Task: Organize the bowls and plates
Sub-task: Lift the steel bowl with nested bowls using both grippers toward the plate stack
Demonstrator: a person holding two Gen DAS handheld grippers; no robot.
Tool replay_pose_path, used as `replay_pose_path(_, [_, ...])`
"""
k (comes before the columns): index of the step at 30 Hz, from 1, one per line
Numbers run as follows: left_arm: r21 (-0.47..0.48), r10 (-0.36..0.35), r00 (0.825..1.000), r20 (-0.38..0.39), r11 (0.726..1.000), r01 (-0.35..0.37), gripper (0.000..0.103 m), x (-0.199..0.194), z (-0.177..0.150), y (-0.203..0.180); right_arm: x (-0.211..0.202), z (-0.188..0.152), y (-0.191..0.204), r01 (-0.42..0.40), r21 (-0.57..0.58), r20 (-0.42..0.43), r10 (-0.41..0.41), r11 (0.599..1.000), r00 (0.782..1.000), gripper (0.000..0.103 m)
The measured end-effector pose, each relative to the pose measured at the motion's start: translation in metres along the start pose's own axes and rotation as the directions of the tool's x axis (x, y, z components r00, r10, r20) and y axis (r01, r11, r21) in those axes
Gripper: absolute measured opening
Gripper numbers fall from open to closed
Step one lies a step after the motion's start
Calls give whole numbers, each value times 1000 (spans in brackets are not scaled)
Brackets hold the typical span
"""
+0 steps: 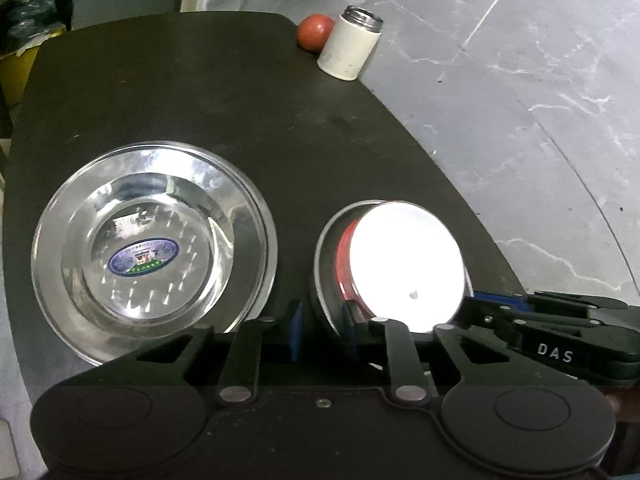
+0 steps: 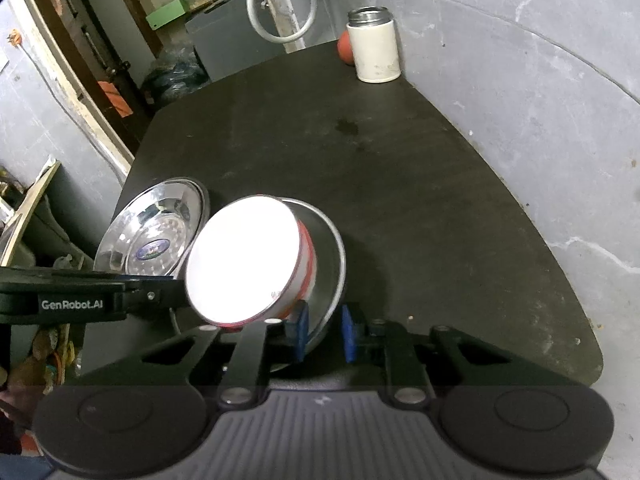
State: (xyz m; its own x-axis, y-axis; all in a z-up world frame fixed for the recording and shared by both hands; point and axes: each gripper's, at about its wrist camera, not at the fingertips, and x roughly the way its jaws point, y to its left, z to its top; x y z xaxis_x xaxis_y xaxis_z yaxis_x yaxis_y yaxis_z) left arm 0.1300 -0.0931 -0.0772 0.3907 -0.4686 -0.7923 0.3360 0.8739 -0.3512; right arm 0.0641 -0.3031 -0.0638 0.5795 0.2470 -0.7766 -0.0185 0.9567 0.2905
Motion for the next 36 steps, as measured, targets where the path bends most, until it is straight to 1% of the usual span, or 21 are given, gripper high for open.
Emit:
replay_pose_path(1, [7,-4,1000,1,1000,4,17,0,0,0,0,0,1,5,-7,1,-5,1000,1000,20])
replay_pose_path(4, [20,-4,1000,7,1000,4,17,2,1,-2,1,1,-1,-4,4,-1,4,1000,1000,20])
replay_pose_path(6, [17,-11,1000,11,1000,11,16,3,2,-1,2,2,-2,-16,22,-8,16,1000,1000,23])
replay_pose_path(10, [15,-25,1000,16,1000,25,15,4,4,2,5,2,-1,-16,27,-16,17,1000,1000,25])
replay_pose_path(21, [30,-42,998,37,999,41,15,5,4,5,5,-1,-7,-37,71,7,37,997,999,23])
replay_pose_path(28, [17,-53,998,32,998,53,14,5,4,5,3,-3,-6,-26,68,18,25,997,1000,22])
replay_pose_path(36, [26,-60,998,25,998,59,15,6,6,5,-1,-6,-5,-20,68,34,18,997,999,22])
